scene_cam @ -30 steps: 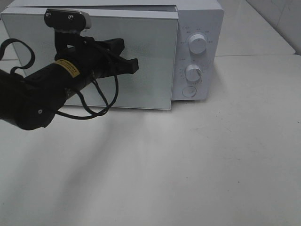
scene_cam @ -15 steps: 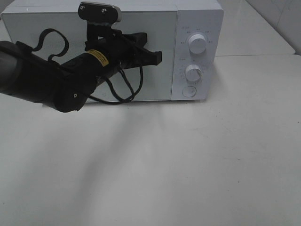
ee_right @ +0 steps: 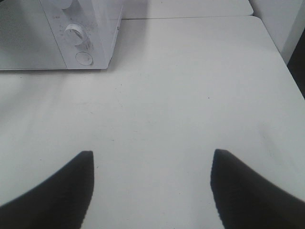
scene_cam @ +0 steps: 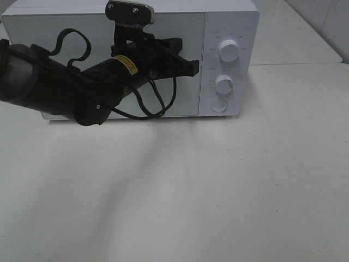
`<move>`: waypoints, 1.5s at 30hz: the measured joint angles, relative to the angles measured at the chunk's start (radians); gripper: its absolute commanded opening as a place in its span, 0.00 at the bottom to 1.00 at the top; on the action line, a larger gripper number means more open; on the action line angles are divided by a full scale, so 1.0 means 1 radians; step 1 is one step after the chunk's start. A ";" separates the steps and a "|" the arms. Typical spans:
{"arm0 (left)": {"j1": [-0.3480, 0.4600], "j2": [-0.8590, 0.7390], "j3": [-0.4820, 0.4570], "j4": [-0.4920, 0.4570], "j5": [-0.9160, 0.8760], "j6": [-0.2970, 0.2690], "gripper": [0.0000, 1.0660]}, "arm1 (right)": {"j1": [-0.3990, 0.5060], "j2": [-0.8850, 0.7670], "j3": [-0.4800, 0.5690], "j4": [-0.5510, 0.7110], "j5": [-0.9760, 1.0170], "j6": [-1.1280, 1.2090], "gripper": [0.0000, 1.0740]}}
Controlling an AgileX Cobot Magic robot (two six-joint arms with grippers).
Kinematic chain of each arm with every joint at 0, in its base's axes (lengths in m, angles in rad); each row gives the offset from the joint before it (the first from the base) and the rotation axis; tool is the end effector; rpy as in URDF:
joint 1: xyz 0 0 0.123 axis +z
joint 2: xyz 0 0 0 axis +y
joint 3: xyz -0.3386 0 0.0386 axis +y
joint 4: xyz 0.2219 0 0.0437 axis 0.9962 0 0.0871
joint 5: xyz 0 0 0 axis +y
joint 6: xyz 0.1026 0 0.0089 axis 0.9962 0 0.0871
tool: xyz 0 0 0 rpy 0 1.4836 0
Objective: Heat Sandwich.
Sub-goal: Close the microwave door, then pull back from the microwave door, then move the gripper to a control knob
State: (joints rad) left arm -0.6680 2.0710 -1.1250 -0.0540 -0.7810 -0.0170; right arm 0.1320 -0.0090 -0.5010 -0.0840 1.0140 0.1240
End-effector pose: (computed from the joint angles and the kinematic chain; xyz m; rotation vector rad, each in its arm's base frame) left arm 0.3668 -0.2844 0.2390 0.4770 1.6057 -0.5181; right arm -0.0710 -0.0168 0.2635 -0.0059 1.9855 0.0662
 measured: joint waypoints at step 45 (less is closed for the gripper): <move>0.208 -0.547 0.117 -0.044 1.578 -0.036 0.91 | 0.000 0.000 0.000 0.000 0.000 0.000 0.62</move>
State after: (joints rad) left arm -0.4600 1.5240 -1.0080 -0.0980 0.7970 -0.0530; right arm 0.1320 -0.0090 -0.5010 -0.0840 1.0140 0.1240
